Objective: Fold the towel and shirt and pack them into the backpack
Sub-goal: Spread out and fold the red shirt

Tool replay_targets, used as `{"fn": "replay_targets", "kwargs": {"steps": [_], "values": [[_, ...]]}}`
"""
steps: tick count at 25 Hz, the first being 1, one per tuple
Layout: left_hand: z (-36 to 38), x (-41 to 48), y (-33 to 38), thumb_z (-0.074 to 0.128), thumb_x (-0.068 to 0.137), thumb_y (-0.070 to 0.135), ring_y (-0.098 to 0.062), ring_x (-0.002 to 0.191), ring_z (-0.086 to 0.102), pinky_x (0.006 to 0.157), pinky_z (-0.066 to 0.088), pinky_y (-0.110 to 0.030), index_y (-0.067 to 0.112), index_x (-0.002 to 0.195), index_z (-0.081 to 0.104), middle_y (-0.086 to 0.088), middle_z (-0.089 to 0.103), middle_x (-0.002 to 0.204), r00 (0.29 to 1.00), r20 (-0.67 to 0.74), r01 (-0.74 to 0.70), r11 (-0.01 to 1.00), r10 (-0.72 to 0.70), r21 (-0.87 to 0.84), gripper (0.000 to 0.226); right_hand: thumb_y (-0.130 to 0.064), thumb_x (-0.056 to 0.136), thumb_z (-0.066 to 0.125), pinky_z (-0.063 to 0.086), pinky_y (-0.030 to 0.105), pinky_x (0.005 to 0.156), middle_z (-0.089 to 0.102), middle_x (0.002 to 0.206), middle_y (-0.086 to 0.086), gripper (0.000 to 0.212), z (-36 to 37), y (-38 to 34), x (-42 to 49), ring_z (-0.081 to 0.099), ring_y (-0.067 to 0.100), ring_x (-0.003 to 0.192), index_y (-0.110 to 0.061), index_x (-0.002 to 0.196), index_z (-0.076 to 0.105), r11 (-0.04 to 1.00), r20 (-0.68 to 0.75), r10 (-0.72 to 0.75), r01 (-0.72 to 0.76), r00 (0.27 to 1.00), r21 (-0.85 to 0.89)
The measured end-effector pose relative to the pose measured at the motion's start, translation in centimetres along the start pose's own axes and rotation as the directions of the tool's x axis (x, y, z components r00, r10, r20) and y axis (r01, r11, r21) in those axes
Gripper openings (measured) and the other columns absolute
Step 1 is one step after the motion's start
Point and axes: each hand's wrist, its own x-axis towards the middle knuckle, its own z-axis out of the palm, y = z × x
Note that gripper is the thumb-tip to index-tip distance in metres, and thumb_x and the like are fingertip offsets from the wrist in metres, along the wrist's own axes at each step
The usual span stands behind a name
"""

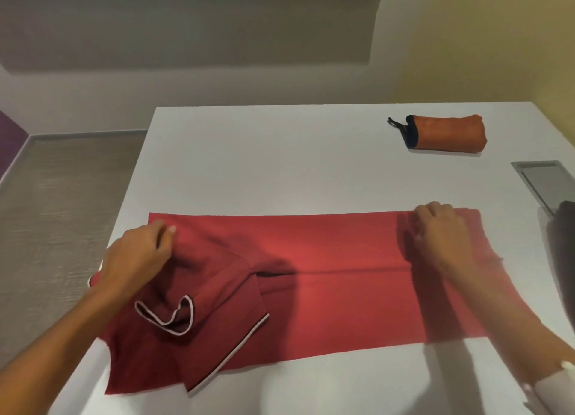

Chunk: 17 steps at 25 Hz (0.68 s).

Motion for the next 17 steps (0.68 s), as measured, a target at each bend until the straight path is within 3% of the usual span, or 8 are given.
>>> {"fn": "replay_targets", "kwargs": {"steps": [2, 5, 7, 9, 11, 15, 17], "values": [[0.2, 1.8, -1.1, 0.036, 0.101, 0.042, -0.043, 0.096, 0.059, 0.078, 0.042, -0.044, 0.006, 0.091, 0.059, -0.024, 0.066, 0.102, 0.965, 0.033, 0.260, 0.966, -0.260, 0.016, 0.043, -0.003, 0.075, 0.062, 0.043, 0.042, 0.071, 0.062, 0.100, 0.014, 0.019, -0.1, -5.5, 0.6, 0.053, 0.036, 0.092, -0.007, 0.094, 0.065, 0.991, -0.019, -0.066, 0.068, 0.998, 0.117], [1.0, 4.3, -2.4, 0.033, 0.099, 0.053, -0.044, 0.101, 0.060, 0.086, 0.044, -0.044, 0.003, 0.103, 0.063, -0.026, 0.065, 0.109, 0.895, 0.134, 0.434, 0.900, -0.426, -0.032, 0.058, -0.009, 0.083, 0.057, 0.045, 0.041, 0.076, 0.063, 0.106, 0.008, 0.020, 0.5, -12.8, 1.1, 0.054, 0.031, 0.097, -0.011, 0.101, 0.066, 0.954, -0.046, -0.158, 0.165, 0.986, 0.252], [1.2, 5.4, -2.2, 0.039, 0.095, 0.054, -0.041, 0.092, 0.064, 0.086, 0.049, -0.044, 0.011, 0.096, 0.066, -0.021, 0.068, 0.102, 0.884, 0.150, 0.457, 0.885, -0.442, -0.089, 0.050, -0.010, 0.084, 0.057, 0.045, 0.039, 0.075, 0.063, 0.106, 0.006, 0.020, 1.3, -16.7, 1.0, 0.054, 0.029, 0.097, -0.013, 0.101, 0.066, 0.930, -0.048, -0.202, 0.207, 0.978, 0.304], [1.0, 6.0, -2.1, 0.045, 0.089, 0.033, -0.039, 0.092, 0.063, 0.086, 0.051, -0.043, 0.020, 0.096, 0.068, -0.015, 0.069, 0.104, 0.883, 0.148, 0.466, 0.870, -0.446, -0.160, 0.027, -0.010, 0.084, 0.057, 0.043, 0.037, 0.073, 0.063, 0.108, 0.004, 0.020, 2.2, -19.3, 0.7, 0.054, 0.028, 0.098, -0.015, 0.102, 0.066, 0.922, -0.049, -0.236, 0.240, 0.970, 0.304], [0.8, 6.2, -2.4, 0.046, 0.085, 0.017, -0.037, 0.101, 0.059, 0.087, 0.050, -0.042, 0.026, 0.108, 0.068, -0.011, 0.066, 0.112, 0.898, 0.163, 0.434, 0.882, -0.408, -0.183, 0.033, -0.008, 0.084, 0.057, 0.042, 0.037, 0.077, 0.063, 0.114, 0.005, 0.025, 3.1, -20.5, 0.6, 0.055, 0.029, 0.102, -0.015, 0.106, 0.066, 0.918, -0.046, -0.251, 0.253, 0.967, 0.306], [1.6, 6.1, -4.3, 0.054, 0.075, 0.042, -0.029, 0.105, 0.059, 0.097, 0.045, -0.053, 0.025, 0.115, 0.059, -0.001, 0.066, 0.111, 0.920, 0.215, 0.380, 0.883, -0.329, -0.275, 0.043, -0.010, 0.087, 0.055, 0.042, 0.041, 0.087, 0.059, 0.119, 0.005, 0.029, 4.3, -20.6, 0.9, 0.053, 0.028, 0.108, -0.016, 0.115, 0.063, 0.922, -0.052, -0.235, 0.240, 0.971, 0.305], [2.3, 5.7, -4.3, 0.059, 0.083, 0.045, -0.027, 0.109, 0.058, 0.104, 0.034, -0.050, 0.020, 0.122, 0.051, 0.003, 0.066, 0.103, 0.915, 0.186, 0.399, 0.874, -0.359, -0.275, 0.047, -0.014, 0.091, 0.055, 0.041, 0.041, 0.087, 0.058, 0.115, 0.005, 0.025, 4.9, -20.5, 1.0, 0.052, 0.028, 0.103, -0.018, 0.115, 0.063, 0.923, -0.081, -0.213, 0.228, 0.974, 0.309]]}}
